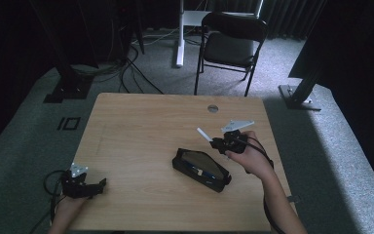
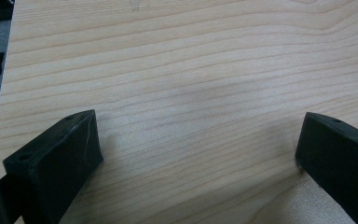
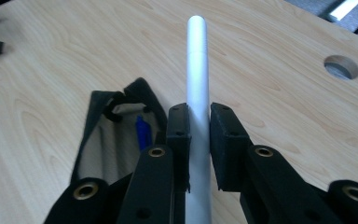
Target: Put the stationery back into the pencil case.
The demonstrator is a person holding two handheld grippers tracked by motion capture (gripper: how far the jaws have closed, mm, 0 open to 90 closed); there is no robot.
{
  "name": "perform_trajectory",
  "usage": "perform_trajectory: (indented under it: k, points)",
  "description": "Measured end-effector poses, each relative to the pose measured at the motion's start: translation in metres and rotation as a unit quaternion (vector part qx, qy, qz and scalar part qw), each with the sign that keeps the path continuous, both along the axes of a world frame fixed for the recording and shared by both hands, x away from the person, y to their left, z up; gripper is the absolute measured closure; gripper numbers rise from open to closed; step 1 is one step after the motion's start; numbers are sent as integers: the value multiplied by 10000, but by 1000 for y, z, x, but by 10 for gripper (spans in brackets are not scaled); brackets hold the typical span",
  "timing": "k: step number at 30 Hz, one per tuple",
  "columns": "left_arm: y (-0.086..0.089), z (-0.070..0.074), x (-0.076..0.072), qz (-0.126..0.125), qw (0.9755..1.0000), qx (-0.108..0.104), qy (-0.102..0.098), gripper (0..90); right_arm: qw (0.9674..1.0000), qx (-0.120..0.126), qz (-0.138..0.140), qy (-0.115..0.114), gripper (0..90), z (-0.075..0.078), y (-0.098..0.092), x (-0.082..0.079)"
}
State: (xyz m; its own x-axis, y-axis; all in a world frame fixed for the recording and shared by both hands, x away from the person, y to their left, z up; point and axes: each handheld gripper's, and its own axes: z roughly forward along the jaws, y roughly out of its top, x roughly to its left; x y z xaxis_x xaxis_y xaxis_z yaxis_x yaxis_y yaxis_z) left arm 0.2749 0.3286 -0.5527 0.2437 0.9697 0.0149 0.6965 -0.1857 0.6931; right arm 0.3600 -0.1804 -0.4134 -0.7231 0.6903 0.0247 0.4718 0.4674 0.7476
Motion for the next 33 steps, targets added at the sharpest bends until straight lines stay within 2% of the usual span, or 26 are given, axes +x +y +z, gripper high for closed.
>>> perform_trajectory:
  k: [6,11,16,21,26,29,33]
  points:
    - [0,0,0,-9,10000,13,3,3,9999,12,151,-63,785,4,5,-7]
    - [0,0,0,-9,10000,13,2,3,9989,-111,452,-82,786,7,13,-15]
    - [0,0,0,-9,10000,12,2,3,9980,-171,614,-44,786,6,17,-18]
    - [0,0,0,-8,10000,12,2,3,9969,-169,774,25,785,2,22,-21]
    - [0,0,0,-8,10000,13,3,3,9952,-207,956,-15,785,-4,25,-19]
    - [0,0,0,-9,10000,11,3,3,9932,-273,1126,82,785,-8,26,-19]
    - [0,0,0,-9,10000,12,3,2,9921,-371,1178,204,785,-14,26,-18]
